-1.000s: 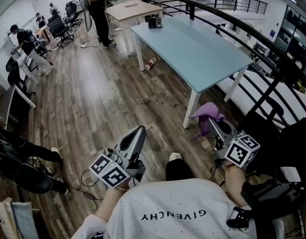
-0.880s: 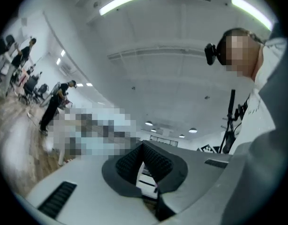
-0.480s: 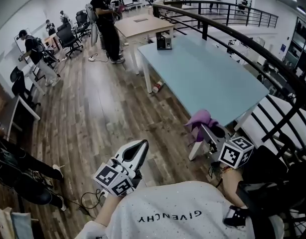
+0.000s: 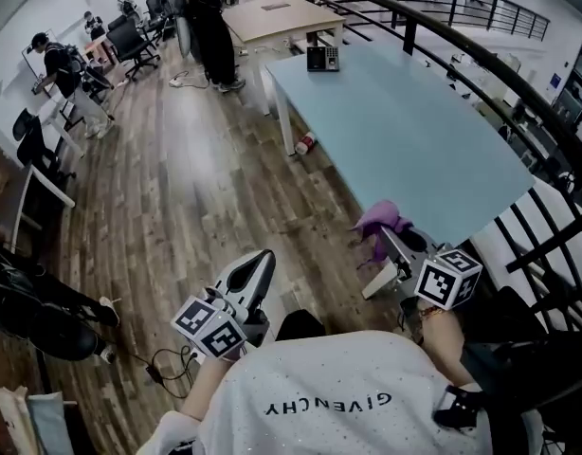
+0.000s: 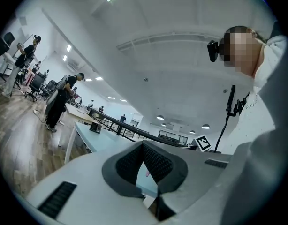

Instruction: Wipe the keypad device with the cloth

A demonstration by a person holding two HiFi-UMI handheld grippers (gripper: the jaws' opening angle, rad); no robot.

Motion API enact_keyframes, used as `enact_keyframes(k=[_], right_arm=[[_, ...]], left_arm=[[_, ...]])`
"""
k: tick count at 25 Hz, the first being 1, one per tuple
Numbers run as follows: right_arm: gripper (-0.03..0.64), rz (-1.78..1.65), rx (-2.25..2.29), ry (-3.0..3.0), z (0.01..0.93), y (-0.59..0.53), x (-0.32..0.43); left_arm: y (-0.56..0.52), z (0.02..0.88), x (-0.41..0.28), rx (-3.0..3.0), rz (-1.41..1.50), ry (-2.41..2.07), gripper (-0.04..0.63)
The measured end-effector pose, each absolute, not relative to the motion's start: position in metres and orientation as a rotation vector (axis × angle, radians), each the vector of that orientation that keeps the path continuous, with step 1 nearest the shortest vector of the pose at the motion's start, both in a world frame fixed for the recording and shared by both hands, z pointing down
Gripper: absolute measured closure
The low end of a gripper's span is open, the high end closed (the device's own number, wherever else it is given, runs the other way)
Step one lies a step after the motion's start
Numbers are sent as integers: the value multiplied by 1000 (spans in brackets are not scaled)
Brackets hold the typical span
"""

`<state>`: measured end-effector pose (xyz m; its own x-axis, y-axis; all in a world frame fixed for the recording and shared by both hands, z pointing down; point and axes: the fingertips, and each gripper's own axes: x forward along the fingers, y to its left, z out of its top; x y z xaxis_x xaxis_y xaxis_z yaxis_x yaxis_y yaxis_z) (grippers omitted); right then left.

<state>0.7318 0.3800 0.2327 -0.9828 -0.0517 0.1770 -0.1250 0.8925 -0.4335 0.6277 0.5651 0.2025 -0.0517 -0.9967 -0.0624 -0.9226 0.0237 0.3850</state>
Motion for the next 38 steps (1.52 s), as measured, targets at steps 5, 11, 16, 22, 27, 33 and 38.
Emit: enact_keyframes(k=[5, 11, 16, 22, 27, 33, 38], right_arm=[[546, 683, 199, -2931, 235, 337, 697], [546, 884, 405, -2903, 243, 266, 644], [546, 911, 522, -2955, 210, 229, 573], [546, 823, 559, -2940, 202, 206, 482], [546, 868, 585, -2932, 208, 181, 413], [546, 943, 612, -2996, 216, 174, 362], [546, 947, 597, -2853, 247, 166, 329]], left_arm=[[522, 203, 584, 2053, -447, -2040, 595], [454, 200, 489, 2100, -487, -1960, 595], [407, 175, 405, 2205, -517, -1872, 595], [365, 165, 306, 2232, -579, -1789, 595], [339, 166, 237, 2288, -518, -1782, 595], [330, 169, 176, 2256, -514, -1794, 595], [296, 178, 159, 2263, -506, -1710, 594]])
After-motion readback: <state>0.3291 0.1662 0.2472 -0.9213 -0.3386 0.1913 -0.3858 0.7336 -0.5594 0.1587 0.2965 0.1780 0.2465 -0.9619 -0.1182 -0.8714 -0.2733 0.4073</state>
